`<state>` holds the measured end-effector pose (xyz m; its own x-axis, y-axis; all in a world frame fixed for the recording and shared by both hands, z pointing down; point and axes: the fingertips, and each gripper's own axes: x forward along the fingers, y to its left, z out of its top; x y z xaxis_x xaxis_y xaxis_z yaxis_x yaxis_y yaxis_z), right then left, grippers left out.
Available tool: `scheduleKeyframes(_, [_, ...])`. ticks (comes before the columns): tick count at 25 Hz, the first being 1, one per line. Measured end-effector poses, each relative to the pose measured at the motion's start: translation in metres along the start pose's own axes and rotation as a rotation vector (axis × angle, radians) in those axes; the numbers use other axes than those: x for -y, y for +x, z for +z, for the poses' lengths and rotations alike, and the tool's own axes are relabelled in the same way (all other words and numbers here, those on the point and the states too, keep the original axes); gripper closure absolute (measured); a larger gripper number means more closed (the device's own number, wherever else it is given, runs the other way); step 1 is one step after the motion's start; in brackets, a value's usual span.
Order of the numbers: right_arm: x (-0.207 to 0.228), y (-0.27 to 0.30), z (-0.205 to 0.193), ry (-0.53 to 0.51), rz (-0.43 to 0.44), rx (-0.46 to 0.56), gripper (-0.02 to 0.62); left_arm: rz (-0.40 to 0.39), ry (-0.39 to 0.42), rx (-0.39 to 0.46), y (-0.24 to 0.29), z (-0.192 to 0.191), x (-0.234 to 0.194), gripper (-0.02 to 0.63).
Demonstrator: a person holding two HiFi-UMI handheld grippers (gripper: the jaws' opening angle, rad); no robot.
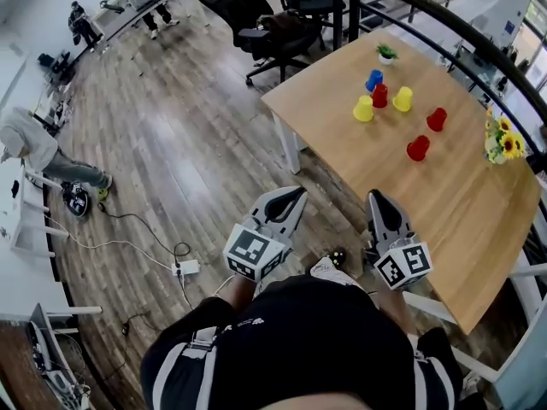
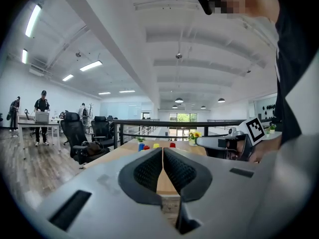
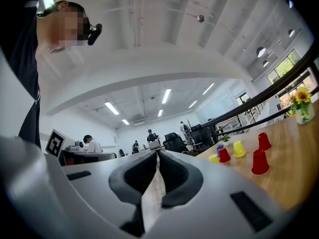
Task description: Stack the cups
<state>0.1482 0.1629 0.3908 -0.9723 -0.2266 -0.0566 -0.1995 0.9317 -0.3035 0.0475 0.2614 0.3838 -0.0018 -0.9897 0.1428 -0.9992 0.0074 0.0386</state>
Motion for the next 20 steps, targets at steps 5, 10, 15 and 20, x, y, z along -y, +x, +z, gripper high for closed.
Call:
scheduleKeyframes(5, [0.054,0.037,0.023,-0.011,-0.04,0.007,0.569,-0.031,0.032,-0.005,0.063,0.021,-0.028,0.589])
scheduleKeyframes(10, [0.101,0.048,0.03,-0.005,-0.123,0.008,0.564,-0.091,0.025,-0.026,0.117,0.023,-0.042,0.589])
scheduleKeyframes(15, [0.13,0.046,0.035,0.004,-0.187,0.03,0.557,-0.165,0.044,-0.042,0.163,0.023,-0.041,0.589])
scheduleKeyframes(20, [0.147,0.034,0.038,-0.003,-0.275,0.043,0.546,-0.276,0.082,-0.042,0.197,0.029,-0.027,0.589])
